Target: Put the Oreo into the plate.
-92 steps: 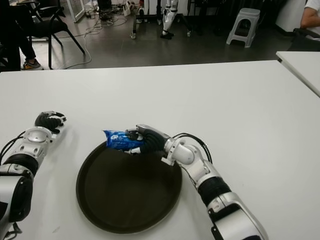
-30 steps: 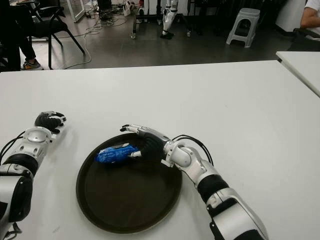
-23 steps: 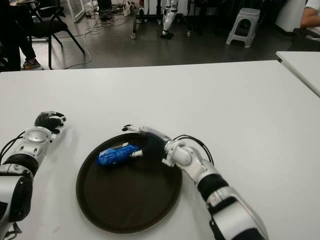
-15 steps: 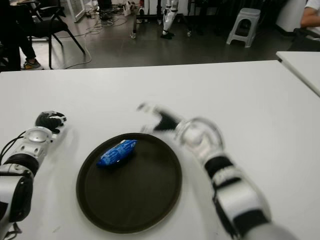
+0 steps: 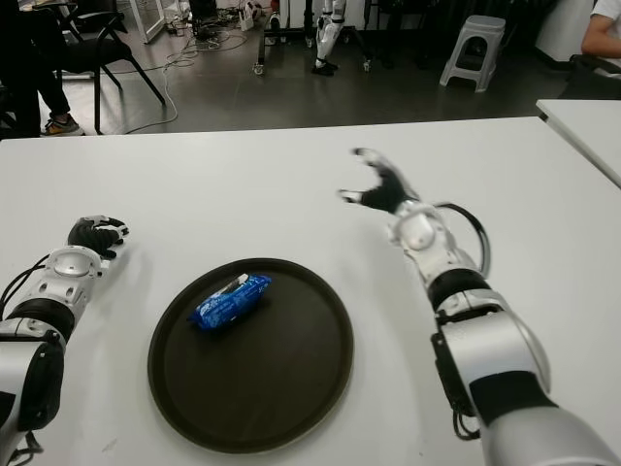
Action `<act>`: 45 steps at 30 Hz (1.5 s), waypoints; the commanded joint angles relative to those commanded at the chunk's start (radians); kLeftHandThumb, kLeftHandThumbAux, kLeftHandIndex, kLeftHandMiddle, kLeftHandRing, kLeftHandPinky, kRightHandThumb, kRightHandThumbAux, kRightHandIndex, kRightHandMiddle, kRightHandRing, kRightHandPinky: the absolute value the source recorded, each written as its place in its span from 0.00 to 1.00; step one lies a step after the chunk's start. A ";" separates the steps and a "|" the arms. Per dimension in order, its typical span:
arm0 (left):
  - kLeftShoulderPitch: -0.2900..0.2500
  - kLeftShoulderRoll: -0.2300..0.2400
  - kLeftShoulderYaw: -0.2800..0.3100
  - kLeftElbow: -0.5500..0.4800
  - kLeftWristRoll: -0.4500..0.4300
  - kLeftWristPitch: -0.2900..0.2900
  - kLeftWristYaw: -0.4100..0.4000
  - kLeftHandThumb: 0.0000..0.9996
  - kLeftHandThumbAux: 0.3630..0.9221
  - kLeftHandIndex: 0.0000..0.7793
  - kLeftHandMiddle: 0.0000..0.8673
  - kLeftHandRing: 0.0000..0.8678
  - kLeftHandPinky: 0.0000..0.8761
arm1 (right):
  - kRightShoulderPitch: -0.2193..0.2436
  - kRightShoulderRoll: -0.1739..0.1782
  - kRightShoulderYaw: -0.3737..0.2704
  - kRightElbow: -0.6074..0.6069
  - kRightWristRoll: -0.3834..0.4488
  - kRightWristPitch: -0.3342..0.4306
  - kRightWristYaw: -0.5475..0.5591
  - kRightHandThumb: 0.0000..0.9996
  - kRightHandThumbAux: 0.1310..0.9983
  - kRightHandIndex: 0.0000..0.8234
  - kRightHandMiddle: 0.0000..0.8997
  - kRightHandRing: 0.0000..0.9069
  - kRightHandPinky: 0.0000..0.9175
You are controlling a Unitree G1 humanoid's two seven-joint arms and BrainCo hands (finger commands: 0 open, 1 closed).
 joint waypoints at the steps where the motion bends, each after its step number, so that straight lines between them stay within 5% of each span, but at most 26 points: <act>1: 0.000 0.001 0.000 0.000 0.000 0.001 -0.001 0.67 0.65 0.51 0.18 0.21 0.25 | 0.003 0.001 -0.011 0.003 0.007 0.005 -0.014 0.24 0.71 0.06 0.13 0.14 0.16; 9: 0.002 0.004 -0.003 -0.002 0.002 -0.002 -0.006 0.67 0.65 0.51 0.17 0.20 0.25 | 0.017 -0.009 -0.143 0.024 0.099 0.067 -0.065 0.27 0.71 0.16 0.20 0.21 0.22; 20: 0.010 0.012 0.003 -0.001 -0.002 -0.019 -0.013 0.67 0.65 0.51 0.16 0.19 0.21 | 0.061 0.007 -0.370 0.037 0.280 0.166 0.049 0.35 0.70 0.24 0.25 0.25 0.21; 26: 0.009 0.015 0.000 0.002 0.003 -0.018 -0.012 0.67 0.65 0.51 0.14 0.17 0.21 | 0.035 0.028 -0.360 0.034 0.252 0.246 0.026 0.40 0.70 0.27 0.22 0.23 0.20; 28: 0.009 0.015 0.002 0.003 0.001 -0.018 -0.011 0.67 0.65 0.51 0.14 0.17 0.21 | 0.027 0.028 -0.351 0.035 0.239 0.271 0.018 0.57 0.69 0.40 0.22 0.23 0.20; 31: 0.010 0.015 0.006 0.003 -0.003 -0.020 -0.011 0.67 0.65 0.51 0.14 0.17 0.22 | 0.013 0.029 -0.322 0.036 0.205 0.316 0.002 0.64 0.70 0.45 0.22 0.24 0.23; 45: 0.016 0.018 0.002 0.002 0.002 -0.024 -0.008 0.67 0.65 0.51 0.14 0.18 0.24 | 0.014 0.017 -0.138 0.040 0.013 0.400 0.009 0.67 0.70 0.48 0.20 0.25 0.27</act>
